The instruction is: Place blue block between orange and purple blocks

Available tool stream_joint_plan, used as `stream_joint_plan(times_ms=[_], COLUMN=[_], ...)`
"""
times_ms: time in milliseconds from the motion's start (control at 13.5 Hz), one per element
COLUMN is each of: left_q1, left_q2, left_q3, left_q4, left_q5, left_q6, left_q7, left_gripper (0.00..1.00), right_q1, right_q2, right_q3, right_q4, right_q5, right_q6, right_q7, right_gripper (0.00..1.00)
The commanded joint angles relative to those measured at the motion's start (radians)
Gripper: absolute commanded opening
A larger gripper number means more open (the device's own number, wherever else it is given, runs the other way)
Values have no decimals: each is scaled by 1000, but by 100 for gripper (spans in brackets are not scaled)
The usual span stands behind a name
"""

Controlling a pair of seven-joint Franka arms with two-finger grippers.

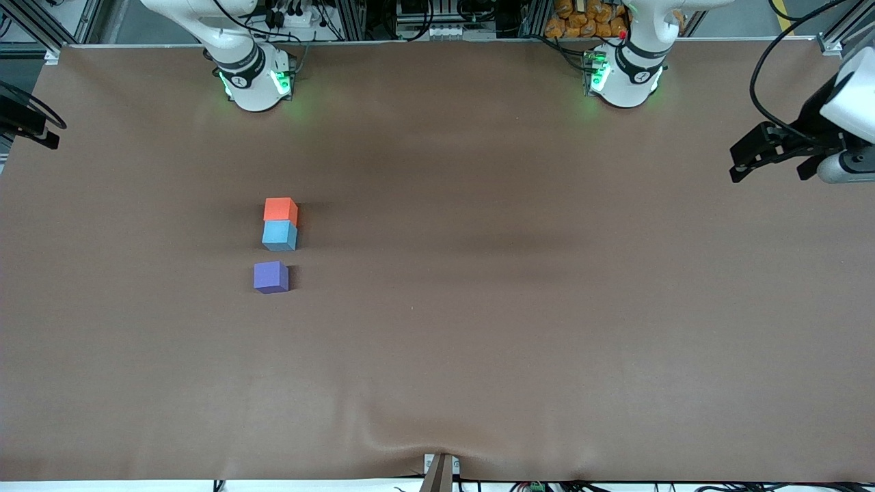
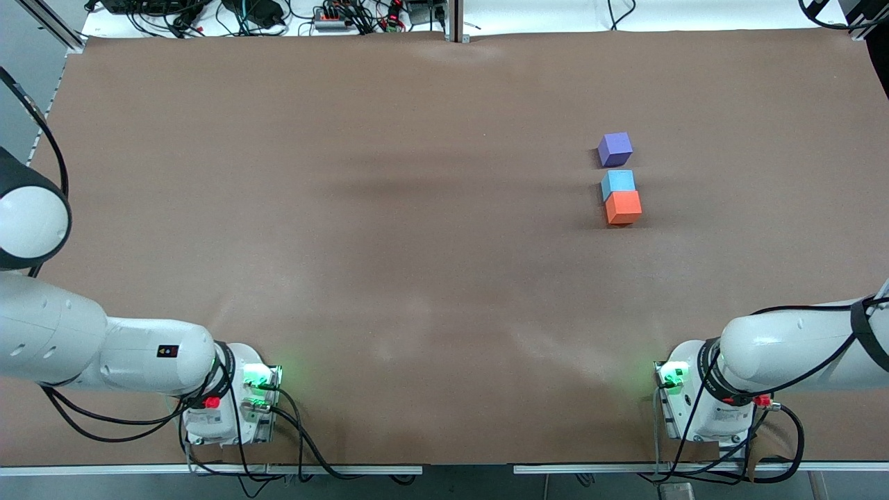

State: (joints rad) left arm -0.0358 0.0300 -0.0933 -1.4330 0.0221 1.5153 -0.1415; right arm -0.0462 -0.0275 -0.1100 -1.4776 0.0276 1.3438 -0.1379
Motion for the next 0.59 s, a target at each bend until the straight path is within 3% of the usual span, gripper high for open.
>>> stream_joint_plan(times_ms=[0,520], left_q1=[40,67], left_q2=[-13,-27], left_q3=[14,7], left_q4=[-12,8], left_q5=[15,4], left_q6=[-7,-99], left_q7=[91,125], left_gripper=[100,100], right_q1=[-11,23], right_q2=[5,12], right_q3=[12,16], right_q4=[13,-9], right_q5=[-14,-12], right_q6=[-3,15], right_q7=[-6,21], right_gripper=[100,100])
